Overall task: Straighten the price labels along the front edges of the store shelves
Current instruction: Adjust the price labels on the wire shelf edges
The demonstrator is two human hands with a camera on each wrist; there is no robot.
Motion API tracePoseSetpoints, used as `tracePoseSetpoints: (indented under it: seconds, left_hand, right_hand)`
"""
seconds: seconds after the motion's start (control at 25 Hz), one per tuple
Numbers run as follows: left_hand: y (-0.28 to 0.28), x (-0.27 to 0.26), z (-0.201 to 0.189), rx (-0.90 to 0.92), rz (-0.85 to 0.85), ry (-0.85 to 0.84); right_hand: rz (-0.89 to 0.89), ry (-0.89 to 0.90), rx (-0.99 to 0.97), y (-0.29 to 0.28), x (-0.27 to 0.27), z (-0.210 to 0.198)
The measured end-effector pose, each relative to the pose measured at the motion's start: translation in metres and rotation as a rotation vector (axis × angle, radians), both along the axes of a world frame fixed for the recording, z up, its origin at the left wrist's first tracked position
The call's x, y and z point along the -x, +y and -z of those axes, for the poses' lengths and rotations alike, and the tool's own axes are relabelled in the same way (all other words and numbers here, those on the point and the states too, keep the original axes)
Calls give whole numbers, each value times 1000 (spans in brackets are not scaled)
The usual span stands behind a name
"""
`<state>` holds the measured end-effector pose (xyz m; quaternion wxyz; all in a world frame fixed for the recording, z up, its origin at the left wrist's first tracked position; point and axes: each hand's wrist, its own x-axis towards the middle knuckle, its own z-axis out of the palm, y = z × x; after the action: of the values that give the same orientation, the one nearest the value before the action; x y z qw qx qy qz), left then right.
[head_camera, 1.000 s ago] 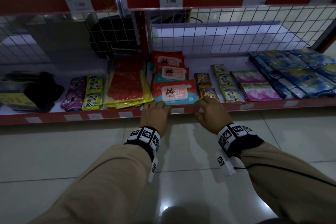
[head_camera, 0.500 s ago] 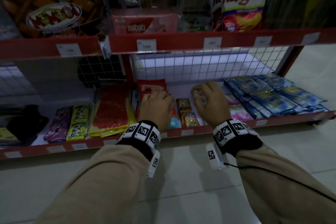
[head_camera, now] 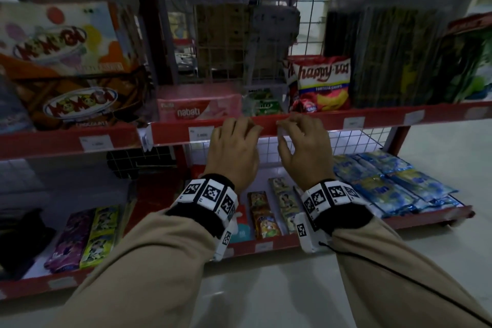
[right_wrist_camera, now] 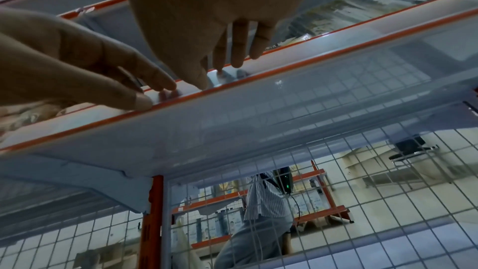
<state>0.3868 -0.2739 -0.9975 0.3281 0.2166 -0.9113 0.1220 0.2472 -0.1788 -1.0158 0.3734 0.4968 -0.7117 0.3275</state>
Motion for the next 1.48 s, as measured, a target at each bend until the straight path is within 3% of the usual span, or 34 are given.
tracePoseSetpoints:
  seconds: [0.16,0.36,0.64,0.88,1.2,1.48]
  left_hand:
    - [-1,10,-7,31,-20,-10]
    - [1,16,-10,28,-4,88]
    - [2,19,-16,63,112,163]
    - [4,24,-19,2,94,140]
    - [4,24,-27,22,70,172]
    - [2,23,-30,-55,27,103]
  right_hand:
    - [48,49,-41,-2,5,-7]
    - [17,-38,-100,-7,10,-24]
    - [-39,-53,-197,-1,18,-37]
    - [-157,-3,-238,5,22,-43]
    - [-102,5,-399,8,17,-58]
    - [-120,-29,-505,6,21,-70]
